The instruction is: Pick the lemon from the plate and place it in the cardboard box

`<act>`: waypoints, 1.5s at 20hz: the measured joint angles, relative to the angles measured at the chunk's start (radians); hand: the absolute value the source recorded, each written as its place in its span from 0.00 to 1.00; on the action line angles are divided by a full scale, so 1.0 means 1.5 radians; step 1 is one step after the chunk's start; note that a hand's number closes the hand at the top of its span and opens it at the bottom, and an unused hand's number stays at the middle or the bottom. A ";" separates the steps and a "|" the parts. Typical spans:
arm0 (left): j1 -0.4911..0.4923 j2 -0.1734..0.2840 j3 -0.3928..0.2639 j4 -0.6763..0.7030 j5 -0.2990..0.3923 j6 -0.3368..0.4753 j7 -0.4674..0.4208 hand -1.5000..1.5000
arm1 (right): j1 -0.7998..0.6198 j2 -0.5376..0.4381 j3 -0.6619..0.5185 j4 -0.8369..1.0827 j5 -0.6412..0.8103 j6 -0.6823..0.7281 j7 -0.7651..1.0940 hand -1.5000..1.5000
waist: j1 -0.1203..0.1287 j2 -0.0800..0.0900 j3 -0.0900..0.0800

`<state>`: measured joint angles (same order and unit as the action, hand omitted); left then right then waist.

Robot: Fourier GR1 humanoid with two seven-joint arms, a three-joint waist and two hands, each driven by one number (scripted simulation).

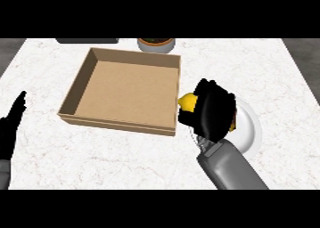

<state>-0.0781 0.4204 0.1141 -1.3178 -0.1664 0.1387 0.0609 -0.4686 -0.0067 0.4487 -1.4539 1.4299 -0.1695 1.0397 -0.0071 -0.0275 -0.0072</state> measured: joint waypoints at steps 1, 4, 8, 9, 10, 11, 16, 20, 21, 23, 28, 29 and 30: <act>-0.006 0.000 -0.001 0.004 -0.002 0.000 -0.003 0.50 | -0.020 0.000 0.024 -0.012 -0.001 0.013 0.025 1.00 | 0.006 0.003 0.001; -0.014 -0.014 -0.016 0.001 -0.007 0.000 -0.005 0.50 | -0.088 -0.003 0.065 -0.026 -0.015 0.031 0.078 1.00 | 0.025 0.010 0.002; -0.037 -0.013 -0.019 0.007 -0.007 -0.007 -0.004 0.50 | -0.181 -0.004 0.066 -0.004 -0.043 0.040 0.114 1.00 | 0.041 0.017 0.003; -0.041 -0.014 -0.021 0.007 -0.008 -0.009 -0.002 0.50 | -0.200 -0.005 0.061 0.004 -0.051 0.040 0.119 1.00 | 0.044 0.018 0.003; -0.046 -0.015 -0.022 0.009 -0.010 -0.008 -0.002 0.50 | -0.219 -0.005 0.054 0.015 -0.059 0.038 0.123 1.00 | 0.047 0.019 0.003; -0.049 -0.018 -0.024 0.007 -0.011 -0.007 0.000 0.50 | -0.234 -0.005 0.045 0.030 -0.067 0.033 0.124 1.00 | 0.050 0.021 0.003; -0.061 -0.020 -0.029 0.005 -0.014 -0.010 0.002 0.50 | -0.298 -0.004 -0.019 0.109 -0.114 -0.001 0.116 1.00 | 0.061 0.027 0.004; -0.076 -0.022 -0.031 0.009 -0.017 -0.009 0.003 0.50 | -0.343 -0.004 -0.061 0.194 -0.144 -0.041 0.099 1.00 | 0.067 0.032 0.004; -0.073 -0.022 -0.031 0.008 -0.016 -0.011 0.001 0.50 | -0.351 -0.003 -0.074 0.218 -0.149 -0.051 0.093 1.00 | 0.069 0.033 0.004; -0.077 -0.024 -0.033 0.010 -0.019 -0.010 -0.001 0.50 | -0.367 -0.003 -0.094 0.266 -0.160 -0.072 0.082 1.00 | 0.072 0.036 0.004; -0.087 -0.025 -0.035 0.012 -0.022 -0.013 0.002 0.50 | -0.399 -0.003 -0.134 0.379 -0.176 -0.119 0.069 1.00 | 0.079 0.038 0.004; -0.090 -0.026 -0.037 0.011 -0.022 -0.013 0.002 0.50 | -0.404 -0.003 -0.145 0.396 -0.182 -0.129 0.068 0.00 | 0.081 0.039 0.004; -0.092 -0.025 -0.035 0.012 -0.022 -0.013 0.004 0.50 | -0.405 -0.002 -0.156 0.411 -0.190 -0.140 0.065 0.00 | 0.082 0.040 0.004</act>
<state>-0.2163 0.3830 0.0611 -1.3000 -0.1995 0.1197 0.0666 -1.0755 -0.0104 0.2141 -0.8373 1.1456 -0.3794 1.1368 0.1162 0.0323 -0.0011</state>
